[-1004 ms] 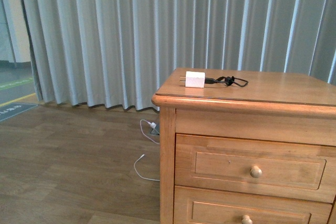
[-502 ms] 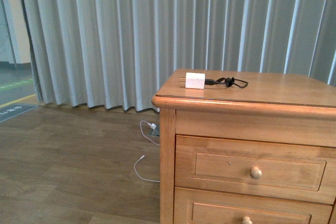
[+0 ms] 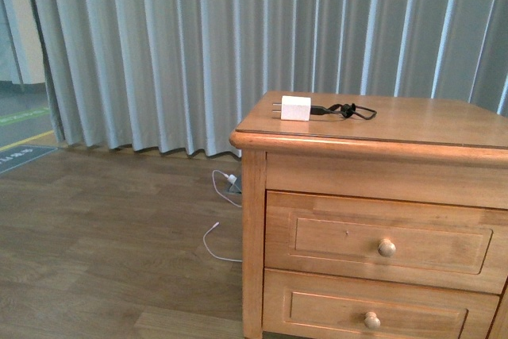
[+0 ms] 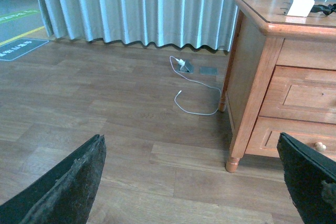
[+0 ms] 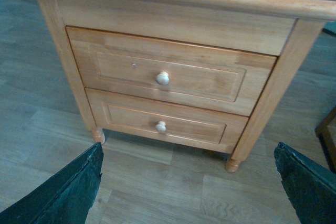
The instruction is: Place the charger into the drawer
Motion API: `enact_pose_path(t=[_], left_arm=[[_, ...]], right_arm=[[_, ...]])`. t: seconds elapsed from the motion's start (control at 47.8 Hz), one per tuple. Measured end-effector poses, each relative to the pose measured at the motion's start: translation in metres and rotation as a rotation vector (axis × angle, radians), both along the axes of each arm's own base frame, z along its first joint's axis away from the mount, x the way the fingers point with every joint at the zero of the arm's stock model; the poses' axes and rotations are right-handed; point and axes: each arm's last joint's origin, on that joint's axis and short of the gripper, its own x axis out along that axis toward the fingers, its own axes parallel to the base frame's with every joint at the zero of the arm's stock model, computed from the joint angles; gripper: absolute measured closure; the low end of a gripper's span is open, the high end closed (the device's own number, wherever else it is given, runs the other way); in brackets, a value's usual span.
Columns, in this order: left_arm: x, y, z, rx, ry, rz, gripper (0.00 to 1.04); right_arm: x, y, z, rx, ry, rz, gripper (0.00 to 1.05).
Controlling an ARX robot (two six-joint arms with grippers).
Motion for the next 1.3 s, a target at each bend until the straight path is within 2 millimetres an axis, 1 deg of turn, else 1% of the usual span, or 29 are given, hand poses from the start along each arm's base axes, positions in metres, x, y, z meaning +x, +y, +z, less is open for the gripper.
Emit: enact_pose_path(t=[0.167,0.251,0.397,0.418,0.46,0.523,0.627,0.648,0.732,0.878,0.962,1.108,1.296], left_arm=[[0.000,0.000,0.000,0.000,0.000,0.000,0.06],[0.000,0.000,0.000,0.000,0.000,0.000,0.06],[0.000,0.000,0.000,0.000,0.000,0.000,0.06],[0.000,0.000,0.000,0.000,0.000,0.000,0.06],[0.000,0.000,0.000,0.000,0.000,0.000,0.06],[0.000,0.000,0.000,0.000,0.000,0.000,0.06],[0.000,0.000,0.000,0.000,0.000,0.000,0.06],[0.000,0.000,0.000,0.000,0.000,0.000,0.06],[0.000,0.000,0.000,0.000,0.000,0.000,0.06],[0.000,0.000,0.000,0.000,0.000,0.000,0.06],[0.000,0.000,0.000,0.000,0.000,0.000,0.06],[0.000,0.000,0.000,0.000,0.000,0.000,0.06],[0.000,0.000,0.000,0.000,0.000,0.000,0.06]], right_arm=[[0.047,0.013,-0.006,-0.017,0.042,0.006,0.08],[0.083,0.024,-0.016,-0.030,0.077,-0.001,0.08],[0.118,0.042,-0.030,-0.044,0.093,0.003,0.08],[0.123,0.044,-0.032,-0.046,0.092,0.003,0.08],[0.139,0.052,-0.040,-0.049,0.085,-0.001,0.08],[0.154,0.058,-0.047,-0.049,0.083,-0.019,0.08],[0.188,0.066,-0.067,-0.035,0.097,-0.092,0.08],[0.190,0.066,-0.068,-0.034,0.099,-0.094,0.08],[0.208,0.070,-0.080,-0.023,0.104,-0.119,0.08],[0.231,0.071,-0.097,-0.003,0.126,-0.145,0.08],[0.242,0.070,-0.105,0.003,0.130,-0.155,0.08],[0.255,0.068,-0.113,0.007,0.129,-0.170,0.08],[0.271,0.062,-0.114,0.027,0.114,-0.197,0.08]])
